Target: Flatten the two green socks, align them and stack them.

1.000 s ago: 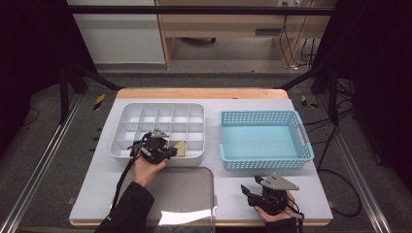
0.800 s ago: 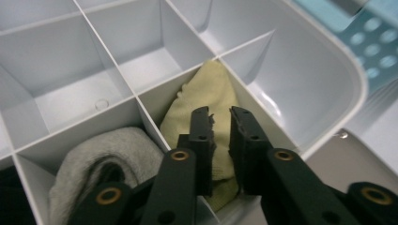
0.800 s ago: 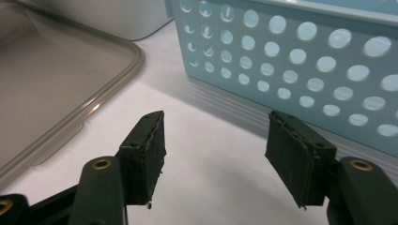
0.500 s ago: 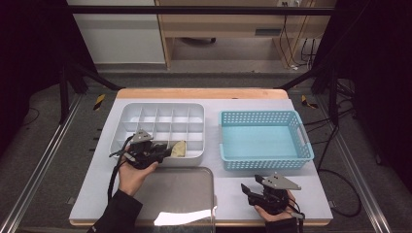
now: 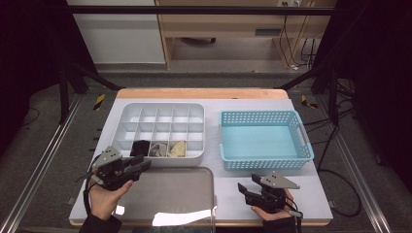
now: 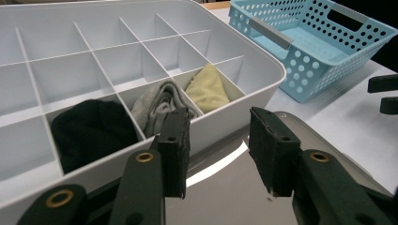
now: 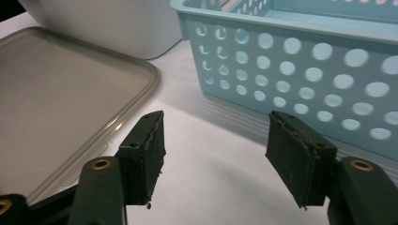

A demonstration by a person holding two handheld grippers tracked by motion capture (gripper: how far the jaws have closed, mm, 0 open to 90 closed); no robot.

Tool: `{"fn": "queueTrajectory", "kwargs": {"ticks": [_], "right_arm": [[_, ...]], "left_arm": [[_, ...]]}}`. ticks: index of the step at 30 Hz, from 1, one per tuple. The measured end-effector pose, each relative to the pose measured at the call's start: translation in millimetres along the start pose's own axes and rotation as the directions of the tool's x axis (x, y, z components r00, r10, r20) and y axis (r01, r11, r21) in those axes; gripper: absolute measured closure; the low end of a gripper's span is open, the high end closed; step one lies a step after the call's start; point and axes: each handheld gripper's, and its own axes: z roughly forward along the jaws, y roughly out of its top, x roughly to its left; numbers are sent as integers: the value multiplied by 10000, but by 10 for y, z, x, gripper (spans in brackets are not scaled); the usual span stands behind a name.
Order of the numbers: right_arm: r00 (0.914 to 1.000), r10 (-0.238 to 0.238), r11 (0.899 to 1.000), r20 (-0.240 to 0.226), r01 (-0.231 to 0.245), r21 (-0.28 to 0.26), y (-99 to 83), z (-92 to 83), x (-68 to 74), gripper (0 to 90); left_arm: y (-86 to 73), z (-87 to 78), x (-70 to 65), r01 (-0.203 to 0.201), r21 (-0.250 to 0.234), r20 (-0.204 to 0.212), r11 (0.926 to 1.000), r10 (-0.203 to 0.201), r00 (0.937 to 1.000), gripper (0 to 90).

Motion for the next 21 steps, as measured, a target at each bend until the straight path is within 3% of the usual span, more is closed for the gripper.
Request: {"fn": "queueTrajectory", "kwargs": {"ticks": [6,9,21], "right_arm": [[9995,-116,9998,-283,121,155,61,30,60,355],[9986,-113,9997,-520,125,231,100,76,104,319],[9917,-601,9976,-1137,637,282,215,224,320,352]], "left_arm": [[-159,-146,0,-119,-21,-316,9999,118,9994,538],[-247,-180,32,21,109,-338,9999,-17,9994,524],[-550,-321,157,670,344,-363,9972,-657,9972,481]]}}
